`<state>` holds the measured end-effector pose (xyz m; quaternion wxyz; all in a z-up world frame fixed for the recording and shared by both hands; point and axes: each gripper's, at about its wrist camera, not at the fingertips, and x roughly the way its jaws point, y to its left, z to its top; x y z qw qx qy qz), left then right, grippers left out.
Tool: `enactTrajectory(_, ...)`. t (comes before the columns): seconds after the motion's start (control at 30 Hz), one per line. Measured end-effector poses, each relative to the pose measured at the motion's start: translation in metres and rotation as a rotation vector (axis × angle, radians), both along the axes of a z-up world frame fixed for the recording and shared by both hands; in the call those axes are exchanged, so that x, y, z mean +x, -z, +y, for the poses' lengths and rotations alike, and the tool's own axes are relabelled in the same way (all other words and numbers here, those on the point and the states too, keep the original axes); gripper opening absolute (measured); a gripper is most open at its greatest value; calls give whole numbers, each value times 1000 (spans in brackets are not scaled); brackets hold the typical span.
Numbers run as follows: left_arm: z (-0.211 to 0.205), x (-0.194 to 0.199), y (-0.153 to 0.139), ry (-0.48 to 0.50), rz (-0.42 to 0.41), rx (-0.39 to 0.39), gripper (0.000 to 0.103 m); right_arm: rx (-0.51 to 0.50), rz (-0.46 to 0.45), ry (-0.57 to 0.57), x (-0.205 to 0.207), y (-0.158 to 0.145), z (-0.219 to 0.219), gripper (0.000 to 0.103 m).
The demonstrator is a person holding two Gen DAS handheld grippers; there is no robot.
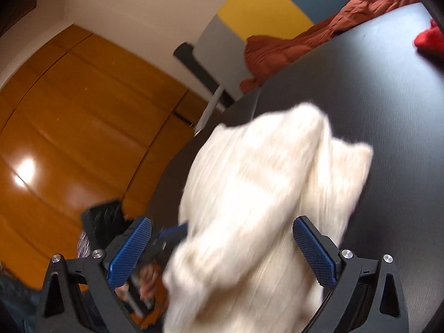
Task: Fold clothes
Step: 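Grasp the opposite sweater side with the right gripper and fold it inward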
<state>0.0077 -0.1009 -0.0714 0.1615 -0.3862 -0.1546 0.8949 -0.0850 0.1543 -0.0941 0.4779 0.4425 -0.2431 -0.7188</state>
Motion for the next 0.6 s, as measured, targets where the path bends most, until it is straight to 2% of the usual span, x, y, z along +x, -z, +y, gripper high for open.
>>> enactTrajectory(0.1,0,0,-1,4,6,-2,15,23,-21,46,-14,-2,-8,102)
enactTrajectory(0.13,1,0,-2,4,8,-2,15,37,-19,52,-16,-4,-11,97)
enactTrajectory(0.2,1,1,-7,9,21,11,16,81,11,52,-18,-10,-17,73)
enactTrajectory(0.23,2,2,-11,17,34,23,16,110,35,48,-19,-14,-18,44)
enactTrajectory(0.27,5,2,-17,42,54,39,16,135,60,44,-20,-18,-19,21)
enactTrajectory(0.4,35,-1,-31,182,105,36,16,125,200,31,-18,-40,-7,16)
enactTrajectory(0.5,70,-9,-30,310,102,18,16,133,297,23,-7,-48,4,15)
enactTrajectory(0.6,105,-17,-13,414,44,-23,16,184,294,44,-4,-33,16,14)
